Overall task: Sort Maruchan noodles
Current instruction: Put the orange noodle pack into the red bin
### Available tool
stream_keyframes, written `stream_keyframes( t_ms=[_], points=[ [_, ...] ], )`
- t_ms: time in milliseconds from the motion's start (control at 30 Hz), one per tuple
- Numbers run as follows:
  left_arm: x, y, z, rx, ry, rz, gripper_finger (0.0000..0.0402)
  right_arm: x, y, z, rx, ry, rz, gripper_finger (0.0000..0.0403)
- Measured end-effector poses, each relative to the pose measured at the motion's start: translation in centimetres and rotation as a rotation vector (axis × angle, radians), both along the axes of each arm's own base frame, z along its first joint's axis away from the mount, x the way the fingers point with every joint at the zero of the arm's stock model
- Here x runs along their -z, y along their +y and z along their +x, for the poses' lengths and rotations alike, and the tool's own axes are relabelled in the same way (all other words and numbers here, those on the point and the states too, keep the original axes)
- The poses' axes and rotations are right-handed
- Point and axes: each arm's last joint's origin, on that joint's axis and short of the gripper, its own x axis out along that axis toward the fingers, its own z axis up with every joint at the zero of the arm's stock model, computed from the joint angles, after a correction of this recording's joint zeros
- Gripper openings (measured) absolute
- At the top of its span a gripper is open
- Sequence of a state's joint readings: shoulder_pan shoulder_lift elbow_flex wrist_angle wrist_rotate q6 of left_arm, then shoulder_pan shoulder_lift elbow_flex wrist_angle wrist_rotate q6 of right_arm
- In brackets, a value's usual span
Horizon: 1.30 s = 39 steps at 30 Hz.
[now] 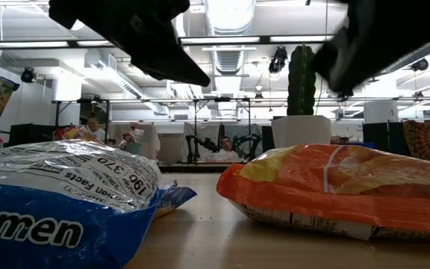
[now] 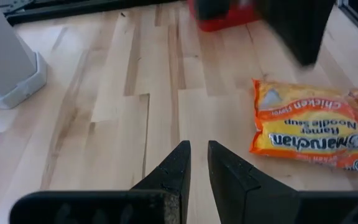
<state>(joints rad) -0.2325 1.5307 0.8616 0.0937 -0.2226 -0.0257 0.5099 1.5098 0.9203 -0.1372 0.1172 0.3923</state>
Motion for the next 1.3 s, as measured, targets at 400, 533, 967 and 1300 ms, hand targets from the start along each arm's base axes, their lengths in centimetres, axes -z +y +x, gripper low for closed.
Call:
stream_keyframes(
  t_ms=[400, 533, 967, 1300],
  points=[
    [-0.2, 0.0, 0.1, -0.007, -0.007, -0.009, 0.0039, 5.9, -2.7, 3.1, 0.016, 0.177, 0.045, 0.0013],
    [-0.2, 0.0, 0.1, -0.007, -0.008, -0.009, 0.0039, 6.0, -5.6, 4.0, 0.169, 0.158, -0.052, 0.0013],
    [0.1, 0.0, -0.1, -0.012, 0.003, -0.012, 0.0039, 1.6, -13.2, 5.0, 0.521, -0.009, -0.120, 0.0013],
    [1.3, 0.4, 0.0, -0.110, 0.021, 0.055, 0.0039, 0.8, -11.8, 4.6, 0.541, -0.030, -0.028, 0.0013]
  ],
)
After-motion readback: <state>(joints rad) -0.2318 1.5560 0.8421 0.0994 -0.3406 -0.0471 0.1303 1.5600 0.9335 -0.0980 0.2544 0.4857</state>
